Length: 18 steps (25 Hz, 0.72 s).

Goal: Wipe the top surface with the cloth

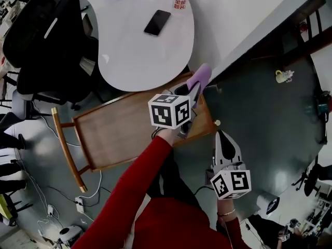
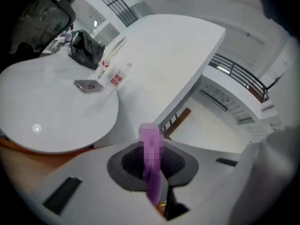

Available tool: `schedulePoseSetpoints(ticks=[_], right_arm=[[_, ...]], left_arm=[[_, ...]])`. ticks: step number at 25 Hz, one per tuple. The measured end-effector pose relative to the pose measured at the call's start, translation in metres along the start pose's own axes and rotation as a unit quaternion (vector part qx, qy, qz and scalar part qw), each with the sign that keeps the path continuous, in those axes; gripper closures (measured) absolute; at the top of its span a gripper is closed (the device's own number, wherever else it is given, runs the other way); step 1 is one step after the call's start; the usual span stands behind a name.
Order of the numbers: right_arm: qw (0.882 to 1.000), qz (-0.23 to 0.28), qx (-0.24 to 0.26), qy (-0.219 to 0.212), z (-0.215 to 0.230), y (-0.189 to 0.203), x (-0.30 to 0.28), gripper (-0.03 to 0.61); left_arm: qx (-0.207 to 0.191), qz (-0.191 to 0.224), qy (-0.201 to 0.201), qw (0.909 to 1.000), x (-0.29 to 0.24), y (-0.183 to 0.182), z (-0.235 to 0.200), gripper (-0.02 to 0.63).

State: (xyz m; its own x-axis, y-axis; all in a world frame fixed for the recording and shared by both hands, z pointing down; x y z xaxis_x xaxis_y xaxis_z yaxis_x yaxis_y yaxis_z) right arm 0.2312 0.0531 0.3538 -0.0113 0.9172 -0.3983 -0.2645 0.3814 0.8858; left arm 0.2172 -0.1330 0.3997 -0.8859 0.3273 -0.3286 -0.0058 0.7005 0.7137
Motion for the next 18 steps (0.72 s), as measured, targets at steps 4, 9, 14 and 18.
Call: schedulePoseSetpoints(ticks=[4, 9, 14, 18], right_arm=[[1.0, -0.016, -0.008, 0.003, 0.025, -0.004, -0.013, 0.566], [0.999, -0.038, 0.002, -0.018, 0.024, -0.011, -0.033, 0.568], [0.994, -0.072, 0.021, -0.083, 0.006, -0.011, -0.081, 0.568], [0.986, -0.089, 0.041, -0.137, -0.035, -0.005, -0.103, 0.566]], left_arm=[[0.021, -0.04, -0.054, 0.9975, -0.04, 0.023, -0.025, 0.56], [0.036, -0.077, -0.138, 0.9868, -0.033, 0.044, -0.073, 0.56], [0.078, -0.068, -0.212, 0.9717, 0.015, 0.054, -0.139, 0.56], [0.098, -0.036, -0.298, 0.9488, 0.111, 0.058, -0.197, 0.56]])
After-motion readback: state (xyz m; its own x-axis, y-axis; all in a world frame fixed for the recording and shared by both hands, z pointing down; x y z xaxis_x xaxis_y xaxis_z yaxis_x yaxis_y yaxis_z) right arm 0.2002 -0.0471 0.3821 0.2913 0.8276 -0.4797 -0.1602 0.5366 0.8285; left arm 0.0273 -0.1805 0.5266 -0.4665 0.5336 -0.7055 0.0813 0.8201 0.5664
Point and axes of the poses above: the fingertips, and each gripper's own axes: x backward along the fingers, z to its right, y out of its underside, the point moved 2 cm from there along x, backward along the fingers, and after that the axes turned 2 degrees about -z, right-handed, at the moved point
